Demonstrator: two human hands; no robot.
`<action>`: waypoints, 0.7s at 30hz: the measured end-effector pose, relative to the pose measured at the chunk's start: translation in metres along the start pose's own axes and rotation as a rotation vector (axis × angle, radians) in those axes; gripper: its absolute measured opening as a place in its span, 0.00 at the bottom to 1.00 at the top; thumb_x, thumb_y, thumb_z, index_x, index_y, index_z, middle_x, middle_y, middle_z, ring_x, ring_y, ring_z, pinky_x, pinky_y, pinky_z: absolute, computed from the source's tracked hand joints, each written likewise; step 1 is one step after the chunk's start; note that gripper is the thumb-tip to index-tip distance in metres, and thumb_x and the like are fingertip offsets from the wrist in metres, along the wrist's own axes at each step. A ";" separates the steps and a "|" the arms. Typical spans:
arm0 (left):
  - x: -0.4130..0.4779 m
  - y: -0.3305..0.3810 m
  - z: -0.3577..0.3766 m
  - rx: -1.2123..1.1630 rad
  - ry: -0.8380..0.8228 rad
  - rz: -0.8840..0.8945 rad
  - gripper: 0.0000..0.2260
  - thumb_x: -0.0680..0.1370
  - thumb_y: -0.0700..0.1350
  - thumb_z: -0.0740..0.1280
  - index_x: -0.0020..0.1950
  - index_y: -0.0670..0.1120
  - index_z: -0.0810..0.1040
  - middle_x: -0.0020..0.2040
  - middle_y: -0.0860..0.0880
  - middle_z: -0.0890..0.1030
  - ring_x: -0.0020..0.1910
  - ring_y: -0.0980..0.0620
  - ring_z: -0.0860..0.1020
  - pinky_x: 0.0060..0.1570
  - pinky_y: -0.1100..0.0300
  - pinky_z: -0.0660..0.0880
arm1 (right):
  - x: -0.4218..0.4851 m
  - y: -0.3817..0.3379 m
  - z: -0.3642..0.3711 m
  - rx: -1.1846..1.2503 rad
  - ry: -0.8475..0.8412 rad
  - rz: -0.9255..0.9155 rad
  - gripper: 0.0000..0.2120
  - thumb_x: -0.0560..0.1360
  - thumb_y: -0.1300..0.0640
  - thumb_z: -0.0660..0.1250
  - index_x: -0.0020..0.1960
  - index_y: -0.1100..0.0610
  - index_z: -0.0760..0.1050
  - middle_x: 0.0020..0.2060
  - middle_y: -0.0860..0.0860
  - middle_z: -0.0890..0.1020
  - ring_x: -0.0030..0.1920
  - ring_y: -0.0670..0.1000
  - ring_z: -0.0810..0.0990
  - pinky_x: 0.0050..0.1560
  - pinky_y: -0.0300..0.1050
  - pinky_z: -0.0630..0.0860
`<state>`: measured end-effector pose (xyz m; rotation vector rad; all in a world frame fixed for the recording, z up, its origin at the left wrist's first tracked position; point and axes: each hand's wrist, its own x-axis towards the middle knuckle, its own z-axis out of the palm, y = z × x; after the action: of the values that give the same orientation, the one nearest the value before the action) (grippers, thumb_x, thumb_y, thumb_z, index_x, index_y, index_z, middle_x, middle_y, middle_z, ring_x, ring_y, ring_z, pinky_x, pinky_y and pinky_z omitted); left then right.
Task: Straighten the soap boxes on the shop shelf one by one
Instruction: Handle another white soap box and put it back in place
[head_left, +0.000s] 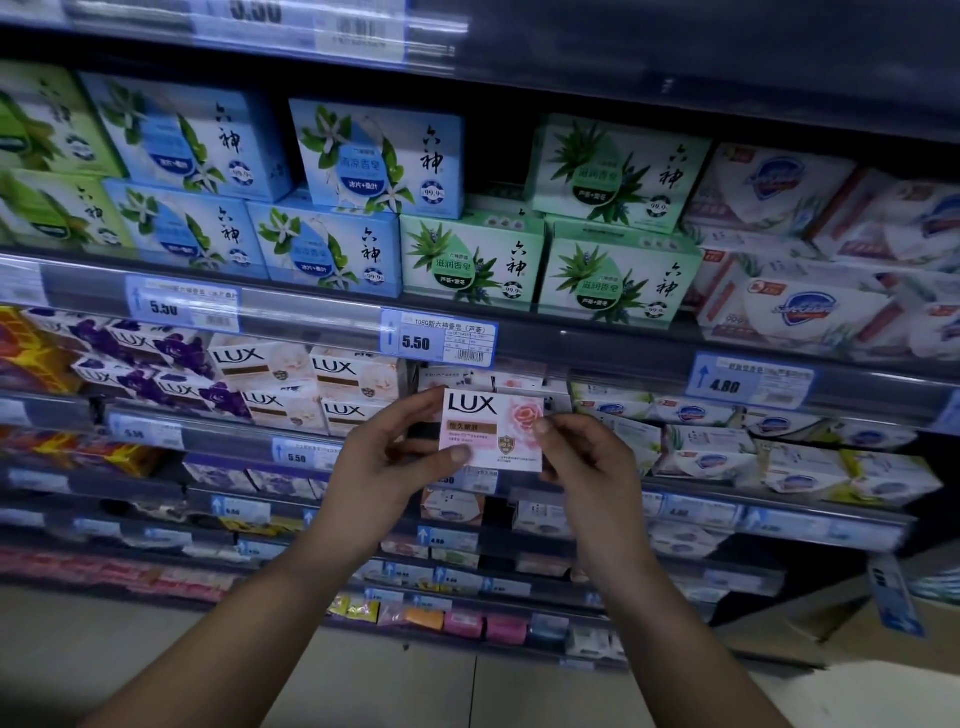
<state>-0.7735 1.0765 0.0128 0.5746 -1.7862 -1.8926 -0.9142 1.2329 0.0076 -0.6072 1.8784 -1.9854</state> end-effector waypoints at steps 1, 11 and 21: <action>-0.001 0.000 0.000 -0.002 0.003 0.013 0.30 0.70 0.47 0.78 0.71 0.54 0.77 0.68 0.53 0.80 0.58 0.45 0.83 0.57 0.52 0.81 | -0.001 -0.001 0.000 0.007 -0.004 0.004 0.05 0.77 0.53 0.72 0.50 0.54 0.83 0.36 0.44 0.85 0.37 0.41 0.82 0.38 0.32 0.77; -0.010 -0.013 0.002 -0.119 0.116 0.069 0.21 0.74 0.40 0.74 0.68 0.48 0.80 0.64 0.48 0.84 0.64 0.49 0.81 0.60 0.56 0.80 | -0.017 -0.005 0.001 0.017 -0.136 -0.083 0.17 0.79 0.62 0.70 0.65 0.49 0.78 0.62 0.47 0.84 0.65 0.49 0.81 0.66 0.54 0.76; -0.020 -0.012 0.003 -0.168 0.137 0.029 0.23 0.75 0.47 0.72 0.71 0.52 0.77 0.65 0.47 0.83 0.63 0.46 0.82 0.62 0.50 0.79 | -0.025 -0.013 0.003 0.017 -0.189 -0.142 0.17 0.77 0.57 0.72 0.64 0.44 0.80 0.60 0.44 0.84 0.62 0.44 0.82 0.60 0.36 0.78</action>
<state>-0.7605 1.0915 0.0010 0.5992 -1.5252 -1.9119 -0.8913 1.2444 0.0185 -0.9118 1.7465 -1.9503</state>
